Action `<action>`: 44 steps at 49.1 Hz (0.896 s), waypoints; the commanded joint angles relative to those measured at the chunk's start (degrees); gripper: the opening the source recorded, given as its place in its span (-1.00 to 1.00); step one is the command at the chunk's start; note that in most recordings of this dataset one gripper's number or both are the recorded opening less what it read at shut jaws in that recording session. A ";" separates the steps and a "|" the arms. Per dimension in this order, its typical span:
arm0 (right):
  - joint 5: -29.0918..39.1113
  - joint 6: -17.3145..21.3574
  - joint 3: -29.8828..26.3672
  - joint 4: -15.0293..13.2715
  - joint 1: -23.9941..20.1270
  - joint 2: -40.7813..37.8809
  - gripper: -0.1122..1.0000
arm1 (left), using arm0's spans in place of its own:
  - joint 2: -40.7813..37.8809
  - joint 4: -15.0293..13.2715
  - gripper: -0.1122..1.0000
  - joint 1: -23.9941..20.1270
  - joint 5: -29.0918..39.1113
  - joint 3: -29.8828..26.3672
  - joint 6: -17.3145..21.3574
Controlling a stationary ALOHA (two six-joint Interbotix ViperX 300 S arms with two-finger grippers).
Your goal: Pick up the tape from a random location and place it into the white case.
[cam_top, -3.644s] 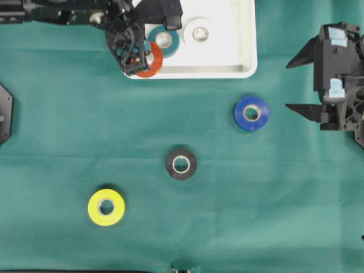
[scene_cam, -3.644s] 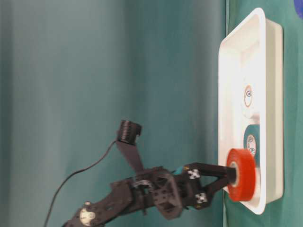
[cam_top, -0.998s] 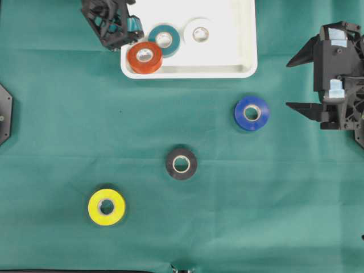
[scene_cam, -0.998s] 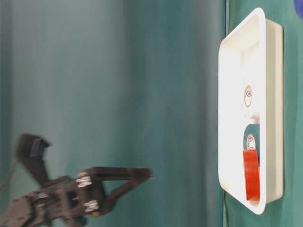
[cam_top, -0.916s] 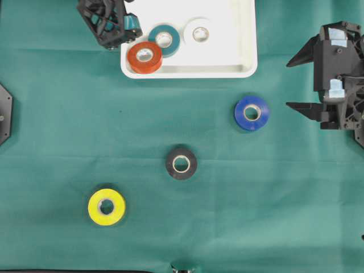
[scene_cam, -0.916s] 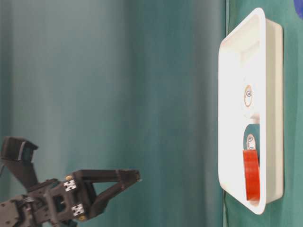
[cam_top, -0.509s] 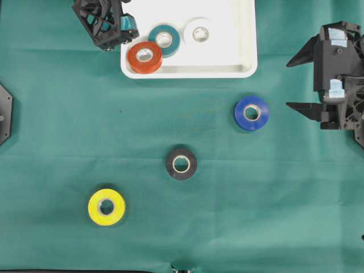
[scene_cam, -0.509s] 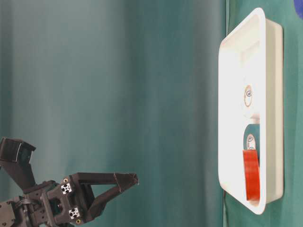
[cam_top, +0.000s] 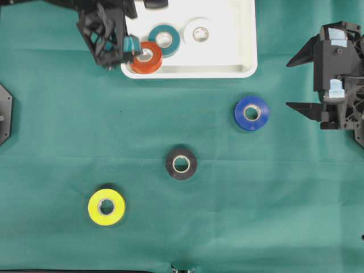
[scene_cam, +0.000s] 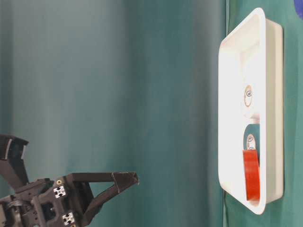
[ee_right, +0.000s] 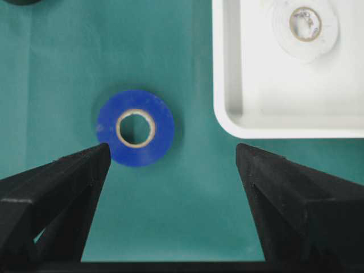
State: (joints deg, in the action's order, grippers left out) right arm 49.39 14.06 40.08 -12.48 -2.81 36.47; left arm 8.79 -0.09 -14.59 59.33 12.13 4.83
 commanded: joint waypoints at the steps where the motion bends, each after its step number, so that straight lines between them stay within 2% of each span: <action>1: -0.26 0.00 -0.70 -0.09 0.00 0.26 0.79 | 1.58 -0.18 1.00 1.93 -0.44 -0.70 -0.53; 18: -0.35 0.00 -0.70 -0.09 0.00 0.26 0.79 | 1.76 -0.18 1.00 8.00 -1.76 0.09 -4.39; 44: -0.44 0.00 -0.70 -0.09 0.00 0.26 0.79 | 2.11 -0.18 1.00 8.26 -2.90 0.53 -4.75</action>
State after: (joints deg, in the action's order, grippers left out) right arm 49.31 14.06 40.08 -12.48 -2.81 36.47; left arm 9.23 -0.18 -6.50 56.87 13.18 0.18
